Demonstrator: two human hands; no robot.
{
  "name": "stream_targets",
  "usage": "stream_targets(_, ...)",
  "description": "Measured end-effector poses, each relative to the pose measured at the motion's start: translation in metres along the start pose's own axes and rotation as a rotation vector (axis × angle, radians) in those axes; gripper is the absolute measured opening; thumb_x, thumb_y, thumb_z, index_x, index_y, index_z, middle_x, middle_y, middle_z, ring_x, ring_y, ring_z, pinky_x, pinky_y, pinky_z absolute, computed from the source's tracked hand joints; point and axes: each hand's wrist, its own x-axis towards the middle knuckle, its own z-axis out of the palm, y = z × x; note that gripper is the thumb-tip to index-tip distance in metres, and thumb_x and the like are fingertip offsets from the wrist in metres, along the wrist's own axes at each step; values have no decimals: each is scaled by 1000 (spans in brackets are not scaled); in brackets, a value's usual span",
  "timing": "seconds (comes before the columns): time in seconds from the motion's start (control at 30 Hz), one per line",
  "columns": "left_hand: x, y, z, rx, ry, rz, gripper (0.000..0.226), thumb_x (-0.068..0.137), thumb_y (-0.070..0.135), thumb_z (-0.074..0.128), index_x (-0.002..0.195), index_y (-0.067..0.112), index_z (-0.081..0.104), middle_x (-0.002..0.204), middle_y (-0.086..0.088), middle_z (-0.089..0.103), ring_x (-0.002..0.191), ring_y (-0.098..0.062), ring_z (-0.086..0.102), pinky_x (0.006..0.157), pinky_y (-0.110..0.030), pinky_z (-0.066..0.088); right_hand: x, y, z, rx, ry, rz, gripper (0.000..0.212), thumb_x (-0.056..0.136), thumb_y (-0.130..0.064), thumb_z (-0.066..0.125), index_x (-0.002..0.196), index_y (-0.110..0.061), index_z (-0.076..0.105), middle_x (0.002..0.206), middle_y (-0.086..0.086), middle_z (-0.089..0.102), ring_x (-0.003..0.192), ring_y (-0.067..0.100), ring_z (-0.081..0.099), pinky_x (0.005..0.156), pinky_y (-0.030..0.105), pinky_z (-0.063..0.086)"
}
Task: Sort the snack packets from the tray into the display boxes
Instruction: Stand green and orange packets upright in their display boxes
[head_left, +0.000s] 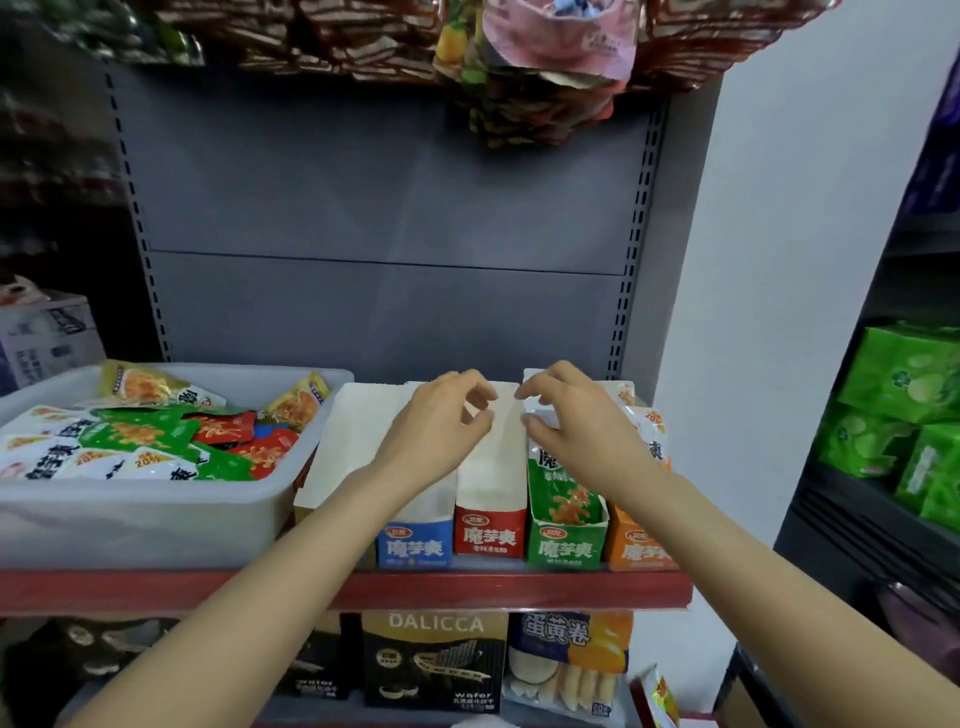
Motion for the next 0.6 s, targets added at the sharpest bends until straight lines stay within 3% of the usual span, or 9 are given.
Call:
stream_targets(0.07, -7, -16, -21, -2, 44, -35, 13, 91, 22, 55, 103, 23, 61, 99, 9, 63, 82, -5, 57, 73, -22, 49, 12, -22, 12, 45, -39, -59, 21, 92, -22, 52, 111, -18, 62, 106, -1, 56, 92, 14, 57, 80, 36, 50)
stream_targets(0.17, -20, -49, -56, 33, 96, -110, 8, 90, 20, 57, 95, 24, 63, 95, 9, 61, 79, -4, 57, 67, -18, 44, 34, -58, 36, 104, -108, -133, 20, 93, -21, 51, 108, -17, 64, 103, -1, 59, 90, 13, 58, 80, 31, 50)
stream_targets(0.27, -27, -89, -95, 88, 167, -209, 6, 86, 14, 60, 87, 19, 64, 88, 3, 65, 75, -13, 60, 71, -29, 48, 60, -96, 65, 180, -158, -196, 20, 92, -19, 52, 106, -15, 67, 102, 3, 63, 89, 15, 59, 80, 33, 51)
stream_targets(0.37, -30, -140, -129, 189, 188, -359, 8, 85, 11, 61, 91, 10, 67, 87, -1, 66, 79, -19, 61, 73, -29, 46, 92, -135, 97, 261, -202, -243, 20, 89, -12, 56, 104, -9, 68, 101, 9, 66, 92, 21, 60, 82, 32, 45)
stream_targets(0.5, -29, -209, -163, 326, 110, -520, 22, 85, 17, 64, 104, 8, 64, 112, -11, 64, 106, -27, 56, 87, -30, 42, 138, -177, 155, 263, -350, -188, 37, 86, -18, 58, 121, -10, 58, 120, 14, 61, 111, 28, 55, 93, 35, 43)
stream_targets(0.6, -29, -240, -178, 480, -155, -628, 68, 79, 40, 71, 133, 9, 45, 139, -14, 42, 126, -28, 43, 100, -31, 37, 165, -197, 187, 229, -477, -148, 53, 88, -28, 61, 134, -10, 44, 136, 15, 48, 123, 31, 48, 100, 38, 39)
